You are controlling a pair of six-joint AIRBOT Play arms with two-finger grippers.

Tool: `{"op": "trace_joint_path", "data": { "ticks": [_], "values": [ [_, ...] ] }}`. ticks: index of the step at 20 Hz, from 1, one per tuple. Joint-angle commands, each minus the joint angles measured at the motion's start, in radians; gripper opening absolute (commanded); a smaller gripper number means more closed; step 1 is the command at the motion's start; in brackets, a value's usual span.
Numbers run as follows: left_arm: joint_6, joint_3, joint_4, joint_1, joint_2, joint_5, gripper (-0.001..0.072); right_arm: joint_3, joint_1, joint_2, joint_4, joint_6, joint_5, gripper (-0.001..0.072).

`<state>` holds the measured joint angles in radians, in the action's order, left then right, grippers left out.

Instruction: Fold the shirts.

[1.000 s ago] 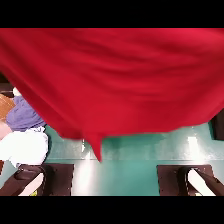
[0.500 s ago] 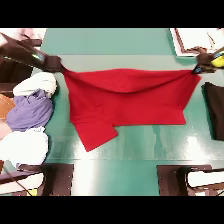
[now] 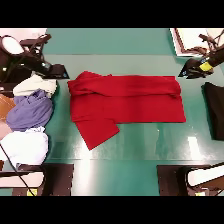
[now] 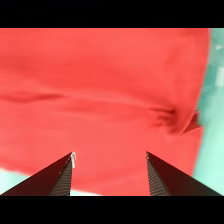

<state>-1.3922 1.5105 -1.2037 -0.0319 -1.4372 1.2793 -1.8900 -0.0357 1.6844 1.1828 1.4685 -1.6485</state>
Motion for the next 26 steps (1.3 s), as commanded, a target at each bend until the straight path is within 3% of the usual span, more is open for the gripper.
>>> {"op": "trace_joint_path", "data": {
  "ticks": [1,3,6,9,13,20,21,22,23,24,26],
  "values": [
    [0.002,-0.148,0.004,-0.083,0.122,0.037,0.0621,0.162,-0.080,-0.130,-0.139,-0.039,0.031,0.0500],
    [0.000,-0.330,0.011,-0.101,0.202,0.014,0.0621,0.346,-0.116,-0.246,-0.205,-0.068,0.062,0.0499],
    [0.006,-0.575,0.125,-0.101,0.254,-0.040,0.0621,0.611,-0.159,-0.402,-0.362,-0.105,0.127,0.0382],
    [0.040,-0.722,0.243,-0.101,0.254,-0.130,0.0621,0.767,-0.168,-0.507,-0.400,-0.109,0.173,0.0381],
    [0.039,-0.786,0.277,-0.090,0.253,-0.225,0.0621,0.858,-0.167,-0.593,-0.403,-0.109,0.201,0.0382],
    [0.030,-0.795,0.284,0.053,0.205,-0.328,0.0620,0.870,-0.167,-0.669,-0.397,-0.109,0.200,0.0382],
    [0.031,-0.794,0.288,0.061,0.206,-0.329,0.0516,0.870,-0.167,-0.677,-0.387,-0.109,0.201,0.0382],
    [0.031,-0.789,0.289,0.062,0.206,-0.328,0.0281,0.870,-0.168,-0.685,-0.364,-0.108,0.198,0.0382],
    [0.031,-0.779,0.288,0.062,0.206,-0.325,0.0129,0.870,-0.169,-0.691,-0.321,-0.108,0.193,0.0382],
    [0.031,-0.761,0.288,0.062,0.206,-0.315,0.0030,0.871,-0.177,-0.694,-0.273,-0.108,0.182,0.0383],
    [0.037,-0.706,0.288,0.062,0.208,-0.274,0.0028,0.893,-0.221,-0.699,-0.205,-0.105,0.154,0.0384]
  ]
}}
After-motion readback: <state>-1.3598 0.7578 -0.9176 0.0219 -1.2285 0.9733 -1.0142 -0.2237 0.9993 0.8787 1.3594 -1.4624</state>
